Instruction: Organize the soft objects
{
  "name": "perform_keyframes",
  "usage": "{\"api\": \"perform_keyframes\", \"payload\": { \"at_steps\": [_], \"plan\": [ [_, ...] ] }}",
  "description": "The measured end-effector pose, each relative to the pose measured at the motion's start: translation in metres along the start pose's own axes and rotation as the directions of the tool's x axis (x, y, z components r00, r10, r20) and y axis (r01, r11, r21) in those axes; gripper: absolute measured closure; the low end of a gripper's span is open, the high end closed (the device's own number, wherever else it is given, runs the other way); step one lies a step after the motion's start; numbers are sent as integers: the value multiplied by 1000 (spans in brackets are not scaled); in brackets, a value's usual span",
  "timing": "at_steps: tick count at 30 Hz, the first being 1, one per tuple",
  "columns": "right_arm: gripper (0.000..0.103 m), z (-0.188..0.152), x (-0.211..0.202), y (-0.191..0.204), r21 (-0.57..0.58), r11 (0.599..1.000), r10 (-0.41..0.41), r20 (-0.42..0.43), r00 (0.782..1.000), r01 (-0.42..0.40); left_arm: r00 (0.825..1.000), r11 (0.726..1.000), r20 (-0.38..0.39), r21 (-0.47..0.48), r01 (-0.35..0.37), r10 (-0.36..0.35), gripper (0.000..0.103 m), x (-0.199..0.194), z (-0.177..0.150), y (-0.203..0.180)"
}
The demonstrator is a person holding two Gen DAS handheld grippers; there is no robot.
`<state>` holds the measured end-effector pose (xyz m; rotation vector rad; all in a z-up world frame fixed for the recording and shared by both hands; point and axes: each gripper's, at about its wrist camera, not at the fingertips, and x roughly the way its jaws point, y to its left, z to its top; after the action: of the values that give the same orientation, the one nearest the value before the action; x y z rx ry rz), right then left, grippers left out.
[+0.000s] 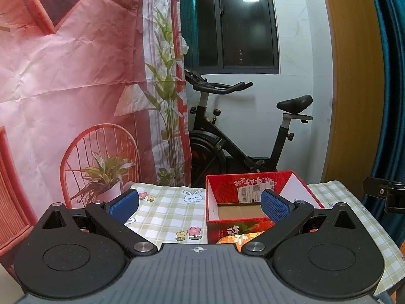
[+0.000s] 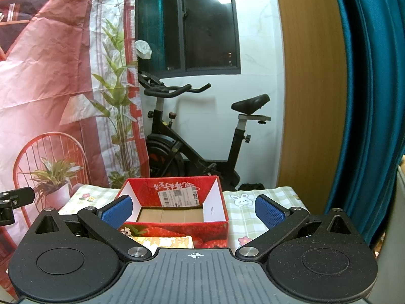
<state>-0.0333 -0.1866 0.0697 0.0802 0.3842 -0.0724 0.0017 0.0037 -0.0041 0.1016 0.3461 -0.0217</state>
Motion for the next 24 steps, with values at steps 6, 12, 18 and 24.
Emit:
{"api": "perform_keyframes", "payload": {
  "at_steps": [6,12,18,24],
  "plan": [
    [0,0,0,0,0,1000,0,-1,1000,0,1000,1000,-2,1,0,0,0,0,0,0],
    [0,0,0,0,0,1000,1,-1,1000,-1,1000,1000,-6,2,1,-1,0,1,0,-1],
    [0,-1,1,0,0,1000,1,-1,1000,-1,1000,1000,-8,1,2,-2,0,2,-1,-1],
    [0,-1,1,0,1,1000,2,-2,1000,-2,1000,1000,-11,1,3,-3,0,1,-2,-2]
  ]
}}
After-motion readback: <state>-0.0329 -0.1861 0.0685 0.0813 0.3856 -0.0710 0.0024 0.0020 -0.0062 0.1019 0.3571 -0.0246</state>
